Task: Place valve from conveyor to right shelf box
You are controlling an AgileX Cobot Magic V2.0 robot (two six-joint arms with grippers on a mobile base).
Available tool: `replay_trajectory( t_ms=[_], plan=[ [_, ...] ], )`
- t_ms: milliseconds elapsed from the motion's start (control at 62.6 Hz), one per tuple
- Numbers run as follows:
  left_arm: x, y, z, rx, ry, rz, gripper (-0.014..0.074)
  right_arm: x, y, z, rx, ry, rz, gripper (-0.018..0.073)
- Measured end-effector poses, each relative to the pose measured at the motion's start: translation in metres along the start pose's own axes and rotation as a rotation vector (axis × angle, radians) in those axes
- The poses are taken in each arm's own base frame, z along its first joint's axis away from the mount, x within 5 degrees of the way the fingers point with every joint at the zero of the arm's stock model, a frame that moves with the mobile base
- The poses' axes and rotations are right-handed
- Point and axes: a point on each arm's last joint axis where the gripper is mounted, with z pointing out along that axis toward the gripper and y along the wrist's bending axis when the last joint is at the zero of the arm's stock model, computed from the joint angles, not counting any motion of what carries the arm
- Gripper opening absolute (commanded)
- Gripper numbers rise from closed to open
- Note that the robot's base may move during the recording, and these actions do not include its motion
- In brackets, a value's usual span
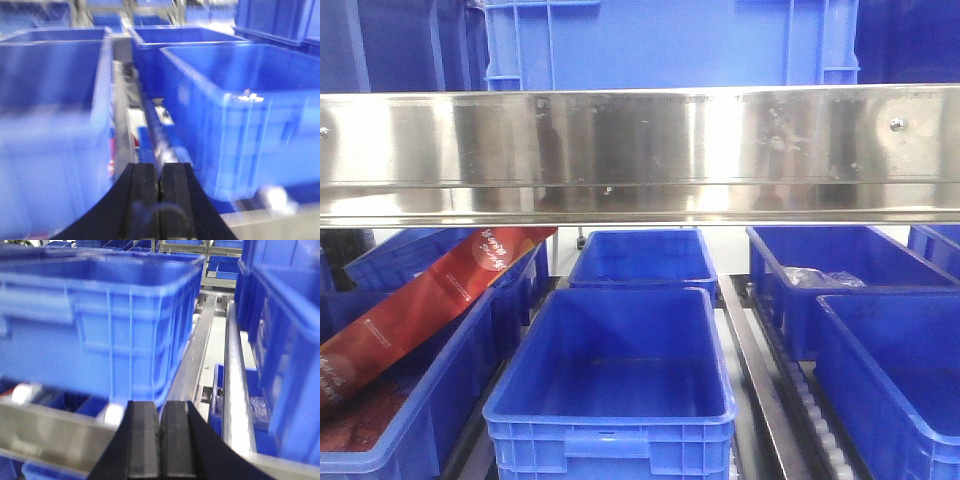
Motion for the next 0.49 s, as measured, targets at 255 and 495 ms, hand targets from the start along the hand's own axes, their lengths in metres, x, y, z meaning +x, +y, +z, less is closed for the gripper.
replay_trajectory(
  t_ms=[255,495],
  plan=[
    [0.074,0.000,-0.026,-0.009,-0.029,-0.008,-0.0111,0.040,-0.001,-0.027,0.000,-0.029,-0.001,-0.0155],
    [0.099,0.000,-0.033,-0.015,-0.067,-0.008,-0.0111,0.045,-0.001,-0.032,0.000,-0.046,-0.003,-0.0155]
  ],
)
